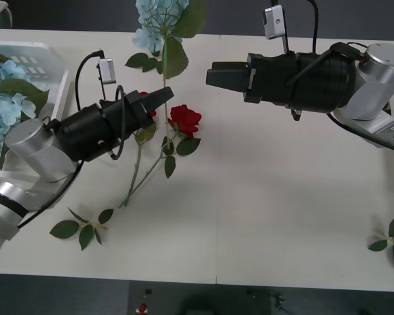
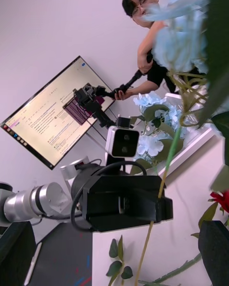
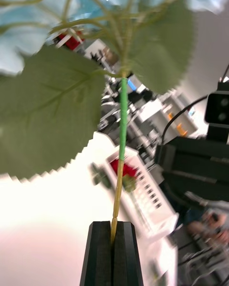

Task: Put the red flowers into the right box and the blue flowers into the left box

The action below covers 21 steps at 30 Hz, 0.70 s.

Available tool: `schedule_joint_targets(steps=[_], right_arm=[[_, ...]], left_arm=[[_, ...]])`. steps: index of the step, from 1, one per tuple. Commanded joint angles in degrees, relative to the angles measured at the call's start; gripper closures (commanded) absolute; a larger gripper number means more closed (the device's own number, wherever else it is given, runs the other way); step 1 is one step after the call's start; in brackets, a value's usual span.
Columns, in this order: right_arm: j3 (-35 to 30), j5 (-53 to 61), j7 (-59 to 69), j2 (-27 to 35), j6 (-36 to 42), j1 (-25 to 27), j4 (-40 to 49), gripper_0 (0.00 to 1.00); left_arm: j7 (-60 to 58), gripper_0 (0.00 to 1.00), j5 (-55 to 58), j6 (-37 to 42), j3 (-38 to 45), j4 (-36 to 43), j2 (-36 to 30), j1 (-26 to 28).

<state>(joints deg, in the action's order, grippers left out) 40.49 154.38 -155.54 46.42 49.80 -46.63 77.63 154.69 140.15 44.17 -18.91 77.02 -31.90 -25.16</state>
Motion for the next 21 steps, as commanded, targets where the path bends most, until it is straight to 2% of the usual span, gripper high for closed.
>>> schedule_joint_targets(steps=[1, 7, 10, 15, 21], right_arm=[[0.12, 0.13, 0.54, -0.02, 0.21, -0.74, 1.38, 0.00], [0.20, -0.66, 0.54, 3.23, 1.27, -0.74, 1.38, 0.00], [0.20, -1.81, 0.54, 6.31, 3.64, -0.74, 1.47, 0.00], [0.12, -2.07, 0.77, 13.34, 11.46, -0.74, 1.38, 0.00], [0.20, -1.01, 1.38, 20.02, 19.81, -0.21, 2.70, 0.00]], left_arm=[[0.31, 1.00, -6.20, 2.41, 5.37, 1.64, -5.46, -2.09], [-2.20, 1.00, -20.88, 6.10, 17.85, 1.73, -9.06, 0.64], [-4.93, 1.00, -31.60, 9.71, 27.52, 1.64, -9.06, 2.22], [-4.49, 1.00, -46.37, 11.20, 41.23, 2.08, -9.06, 3.98], [-4.40, 1.00, -54.46, 10.94, 49.67, 3.40, -9.06, 7.49]])
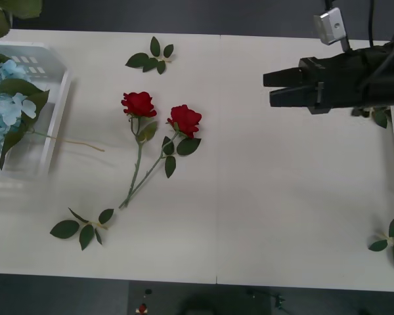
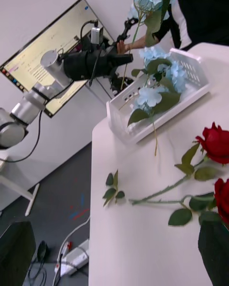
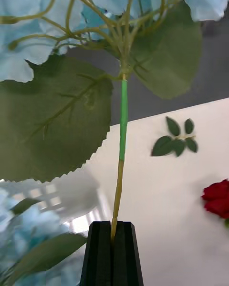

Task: Put the red flowers into the right box and the blue flowers into the left box

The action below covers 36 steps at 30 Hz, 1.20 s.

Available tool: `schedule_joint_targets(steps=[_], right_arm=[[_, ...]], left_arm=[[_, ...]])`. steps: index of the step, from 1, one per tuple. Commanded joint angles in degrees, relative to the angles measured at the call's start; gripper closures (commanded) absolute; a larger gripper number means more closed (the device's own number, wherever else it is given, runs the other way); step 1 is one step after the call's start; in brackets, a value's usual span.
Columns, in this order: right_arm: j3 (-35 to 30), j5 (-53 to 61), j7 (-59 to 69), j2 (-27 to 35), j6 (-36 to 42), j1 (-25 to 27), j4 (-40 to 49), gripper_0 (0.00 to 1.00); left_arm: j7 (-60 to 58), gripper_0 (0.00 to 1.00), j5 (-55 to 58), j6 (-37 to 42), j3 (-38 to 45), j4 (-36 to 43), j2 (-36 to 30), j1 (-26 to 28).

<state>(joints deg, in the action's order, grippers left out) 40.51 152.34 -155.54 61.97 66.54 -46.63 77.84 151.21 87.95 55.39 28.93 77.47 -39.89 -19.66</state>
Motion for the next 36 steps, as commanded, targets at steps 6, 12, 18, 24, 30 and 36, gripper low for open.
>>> schedule_joint_targets(steps=[6, 12, 18, 24, 30, 36], right_arm=[[0.01, 2.17, 1.38, 11.68, 1.05, 3.57, 11.45, 0.00], [-1.31, 2.26, 0.94, 15.29, -3.52, 6.99, 18.92, 0.00], [-5.97, 2.26, 0.54, 17.48, -11.52, 13.94, 28.07, 0.00], [-9.31, 2.17, 0.54, 16.96, -17.41, 17.98, 32.99, 0.00], [-9.31, 2.26, 0.54, 16.25, -18.55, 17.98, 33.07, 0.00], [-9.40, 2.26, 0.54, 15.81, -18.99, 17.98, 32.99, 0.00]], left_arm=[[-0.92, 1.00, -3.22, -0.54, 5.70, 3.04, -1.06, 6.03], [-0.75, 1.00, -3.22, -0.54, 7.72, 4.27, -1.24, 9.55], [-0.22, 0.72, -3.22, -0.72, 9.04, 5.50, -1.24, 12.01], [-0.13, 0.00, -2.43, -0.72, 9.48, 5.50, -1.24, 12.27], [0.31, 0.00, 2.58, 5.35, 9.39, 7.35, -1.24, 12.19], [-4.53, 0.00, 3.28, 10.44, 3.15, 13.50, -1.24, 9.81]])
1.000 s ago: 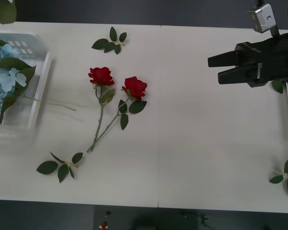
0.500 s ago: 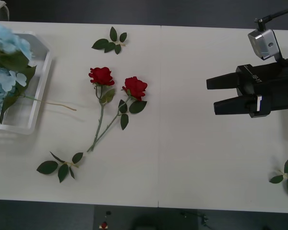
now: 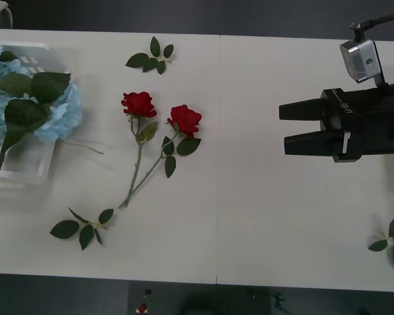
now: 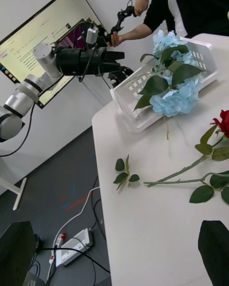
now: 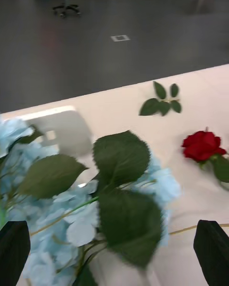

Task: Put the red flowers into the right box and the blue flowers into the left box

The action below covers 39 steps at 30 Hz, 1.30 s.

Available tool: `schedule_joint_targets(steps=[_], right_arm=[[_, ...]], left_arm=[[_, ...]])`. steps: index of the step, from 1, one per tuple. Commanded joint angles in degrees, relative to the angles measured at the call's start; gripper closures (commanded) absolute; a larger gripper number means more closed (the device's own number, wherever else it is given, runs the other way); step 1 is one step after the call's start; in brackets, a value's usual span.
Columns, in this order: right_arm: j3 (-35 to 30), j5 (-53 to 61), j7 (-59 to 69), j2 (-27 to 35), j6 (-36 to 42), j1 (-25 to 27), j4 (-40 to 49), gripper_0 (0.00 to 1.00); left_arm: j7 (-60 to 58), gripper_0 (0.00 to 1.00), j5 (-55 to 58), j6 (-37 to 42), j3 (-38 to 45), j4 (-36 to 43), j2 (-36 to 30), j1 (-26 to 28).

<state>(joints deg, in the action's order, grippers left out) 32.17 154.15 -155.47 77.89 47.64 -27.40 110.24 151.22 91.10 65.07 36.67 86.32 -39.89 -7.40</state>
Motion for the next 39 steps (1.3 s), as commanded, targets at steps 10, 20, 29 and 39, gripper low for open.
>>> schedule_joint_targets(steps=[10, 20, 29, 39], right_arm=[[-1.32, 0.45, 0.47, -1.51, -0.79, -1.25, 0.50, 0.00], [-1.32, 0.45, 0.47, -1.60, -1.32, -1.25, 0.33, 0.00], [-1.41, 0.45, 0.47, -1.78, -2.20, -1.25, 0.24, 0.00], [-1.41, 0.45, 0.47, -1.86, -2.46, -1.25, 0.24, 0.00]], left_arm=[[-27.47, 0.00, -12.88, 5.95, -21.29, 5.79, 1.83, -13.17], [-49.09, 0.00, -40.83, 7.44, -30.61, 5.79, 14.05, -19.76], [-66.58, 0.00, -59.02, -3.54, -46.86, 5.62, 14.93, -21.25], [-72.20, 0.00, -71.15, -6.36, -52.67, 5.44, 14.93, -21.08]])
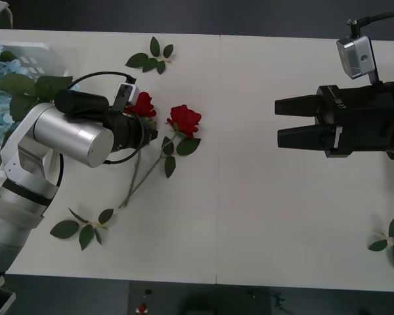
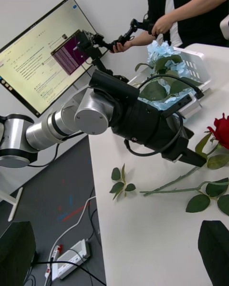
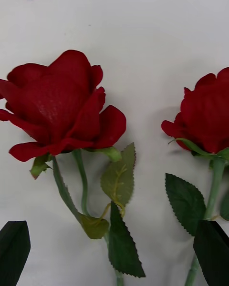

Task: Put the red flowers into the right box and the blue flowers into the left box

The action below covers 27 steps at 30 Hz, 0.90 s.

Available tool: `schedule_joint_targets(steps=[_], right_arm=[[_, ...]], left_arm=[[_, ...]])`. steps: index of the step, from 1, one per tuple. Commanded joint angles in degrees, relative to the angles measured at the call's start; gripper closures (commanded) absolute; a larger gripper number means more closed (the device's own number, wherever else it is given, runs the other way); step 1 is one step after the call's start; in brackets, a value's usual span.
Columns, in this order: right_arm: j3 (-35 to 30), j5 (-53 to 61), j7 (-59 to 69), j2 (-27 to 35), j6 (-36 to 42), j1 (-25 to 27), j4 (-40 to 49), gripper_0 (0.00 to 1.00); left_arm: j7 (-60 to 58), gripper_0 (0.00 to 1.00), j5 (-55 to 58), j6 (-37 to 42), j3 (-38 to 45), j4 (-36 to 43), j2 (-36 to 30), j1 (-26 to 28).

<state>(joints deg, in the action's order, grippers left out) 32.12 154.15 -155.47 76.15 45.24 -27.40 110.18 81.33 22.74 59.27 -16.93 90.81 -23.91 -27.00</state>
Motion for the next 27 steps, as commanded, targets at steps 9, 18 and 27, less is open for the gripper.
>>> schedule_joint_targets(steps=[9, 18, 27], right_arm=[[-1.27, 0.45, 0.47, -0.13, -0.06, -1.25, 0.30, 0.00], [-1.35, 0.45, 0.47, -0.22, -0.06, -1.25, 0.30, 0.00], [-1.35, 0.45, 0.47, -0.39, -0.24, -1.25, 0.30, 0.00]], left_arm=[[-1.87, 0.03, -5.25, -6.71, 0.49, -6.61, -0.78, -0.95], [-2.22, 0.16, -5.16, -13.48, -3.20, -13.29, -0.52, -0.95], [-2.05, 0.99, -5.34, -14.80, -3.73, -15.23, 0.71, -0.95]])
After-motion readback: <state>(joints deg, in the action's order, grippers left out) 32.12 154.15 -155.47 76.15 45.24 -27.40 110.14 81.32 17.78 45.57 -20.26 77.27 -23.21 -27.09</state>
